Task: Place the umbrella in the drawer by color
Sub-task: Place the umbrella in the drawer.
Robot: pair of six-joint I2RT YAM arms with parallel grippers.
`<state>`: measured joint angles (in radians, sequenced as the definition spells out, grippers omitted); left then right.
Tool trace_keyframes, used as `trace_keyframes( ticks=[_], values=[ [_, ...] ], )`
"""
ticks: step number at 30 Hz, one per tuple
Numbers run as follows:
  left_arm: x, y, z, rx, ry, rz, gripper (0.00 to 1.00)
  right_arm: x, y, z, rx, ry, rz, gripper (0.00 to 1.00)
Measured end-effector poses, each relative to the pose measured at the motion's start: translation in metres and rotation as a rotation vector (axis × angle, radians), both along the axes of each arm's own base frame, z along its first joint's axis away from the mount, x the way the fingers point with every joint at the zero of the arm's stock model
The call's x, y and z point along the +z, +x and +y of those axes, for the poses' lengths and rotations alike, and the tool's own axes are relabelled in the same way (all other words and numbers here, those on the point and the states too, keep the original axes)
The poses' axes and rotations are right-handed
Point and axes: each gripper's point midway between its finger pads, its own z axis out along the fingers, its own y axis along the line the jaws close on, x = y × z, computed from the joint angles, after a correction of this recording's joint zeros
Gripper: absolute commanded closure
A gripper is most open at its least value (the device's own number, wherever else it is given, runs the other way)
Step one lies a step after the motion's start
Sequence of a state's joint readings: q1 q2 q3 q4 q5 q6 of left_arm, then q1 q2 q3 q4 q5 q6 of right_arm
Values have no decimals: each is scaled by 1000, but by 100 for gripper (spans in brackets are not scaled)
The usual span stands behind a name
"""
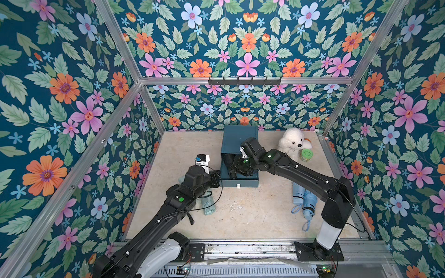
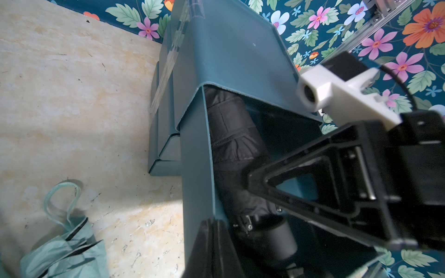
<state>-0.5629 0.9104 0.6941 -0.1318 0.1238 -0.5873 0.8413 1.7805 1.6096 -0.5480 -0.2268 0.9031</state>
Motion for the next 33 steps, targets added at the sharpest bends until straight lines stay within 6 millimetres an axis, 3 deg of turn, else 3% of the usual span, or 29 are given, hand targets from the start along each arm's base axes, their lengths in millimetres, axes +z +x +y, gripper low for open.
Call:
trace_keyframes(
  ticks=[4, 8, 11, 14, 17, 21, 28, 33],
  values=[
    [21, -2, -4, -11, -47, -23, 74, 16, -1, -8, -14, -22, -52, 48],
    [40, 0, -4, -2, -84, -45, 71, 32, -3, -12, -7, -18, -91, 46],
    [43, 2, -2, 21, -93, -35, 70, 32, -3, -13, 0, -29, -103, 46],
    [33, 4, -1, 39, -74, -13, 68, 24, 0, -13, 5, -66, -108, 50],
    [17, 5, 0, 54, -64, 29, 68, 19, -3, -9, 24, -111, -119, 69],
    [4, 6, 1, 61, -52, 51, 68, 15, -4, -16, 20, -158, -139, 77],
    [-1, 8, -3, 54, -57, 55, 68, -1, -3, -24, 9, -212, -133, 77],
    [-9, 5, -5, 34, -66, 70, 69, -12, -1, -8, 40, -191, -105, 79]
  ],
)
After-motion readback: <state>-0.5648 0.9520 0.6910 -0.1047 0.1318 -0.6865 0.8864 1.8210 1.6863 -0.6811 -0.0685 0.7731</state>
